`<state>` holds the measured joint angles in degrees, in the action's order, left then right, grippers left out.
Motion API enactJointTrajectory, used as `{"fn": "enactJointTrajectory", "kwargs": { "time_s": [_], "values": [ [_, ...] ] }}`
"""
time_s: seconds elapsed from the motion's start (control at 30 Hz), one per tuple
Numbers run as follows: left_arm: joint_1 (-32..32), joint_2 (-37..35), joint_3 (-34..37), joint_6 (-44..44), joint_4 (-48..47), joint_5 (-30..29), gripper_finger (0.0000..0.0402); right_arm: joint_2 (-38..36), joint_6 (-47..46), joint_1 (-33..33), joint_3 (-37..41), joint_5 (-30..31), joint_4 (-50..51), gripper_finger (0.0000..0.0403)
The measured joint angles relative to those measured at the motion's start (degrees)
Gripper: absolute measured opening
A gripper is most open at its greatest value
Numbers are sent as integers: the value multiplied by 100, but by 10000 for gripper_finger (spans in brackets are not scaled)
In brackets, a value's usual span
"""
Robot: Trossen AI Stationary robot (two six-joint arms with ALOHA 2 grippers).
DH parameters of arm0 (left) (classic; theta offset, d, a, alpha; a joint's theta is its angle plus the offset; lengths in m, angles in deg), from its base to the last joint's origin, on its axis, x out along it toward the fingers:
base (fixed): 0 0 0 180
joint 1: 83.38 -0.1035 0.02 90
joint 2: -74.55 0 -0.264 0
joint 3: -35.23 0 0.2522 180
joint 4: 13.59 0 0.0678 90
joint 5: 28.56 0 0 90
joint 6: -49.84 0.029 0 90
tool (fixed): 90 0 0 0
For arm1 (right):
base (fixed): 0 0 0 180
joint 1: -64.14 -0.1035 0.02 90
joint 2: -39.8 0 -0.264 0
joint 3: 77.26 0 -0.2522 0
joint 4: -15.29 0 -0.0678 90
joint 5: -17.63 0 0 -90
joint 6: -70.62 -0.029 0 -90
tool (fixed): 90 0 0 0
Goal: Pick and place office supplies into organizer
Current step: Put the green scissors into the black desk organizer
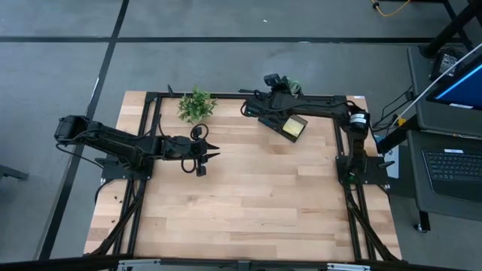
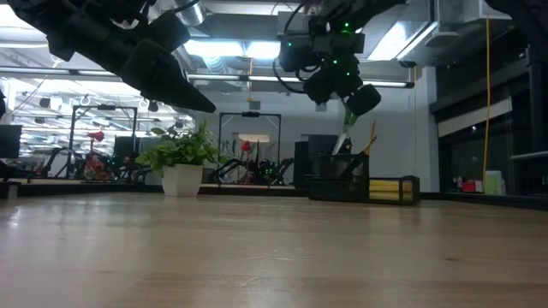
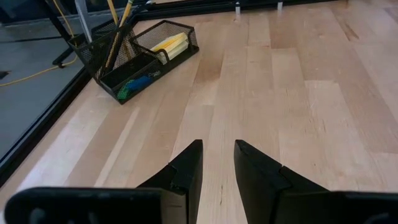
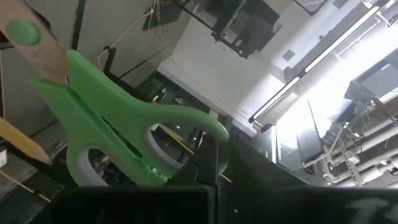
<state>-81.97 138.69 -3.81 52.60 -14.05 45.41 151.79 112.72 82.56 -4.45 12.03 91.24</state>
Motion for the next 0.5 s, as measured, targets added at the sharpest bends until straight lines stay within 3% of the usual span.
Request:
{"fn": "enactJointTrajectory", "kwargs": {
  "time_s": [0.5],
  "values": [
    [0,0,0,-2,-7,0,86,12,-310,81,2,-442,-17,22]
  ]
}}
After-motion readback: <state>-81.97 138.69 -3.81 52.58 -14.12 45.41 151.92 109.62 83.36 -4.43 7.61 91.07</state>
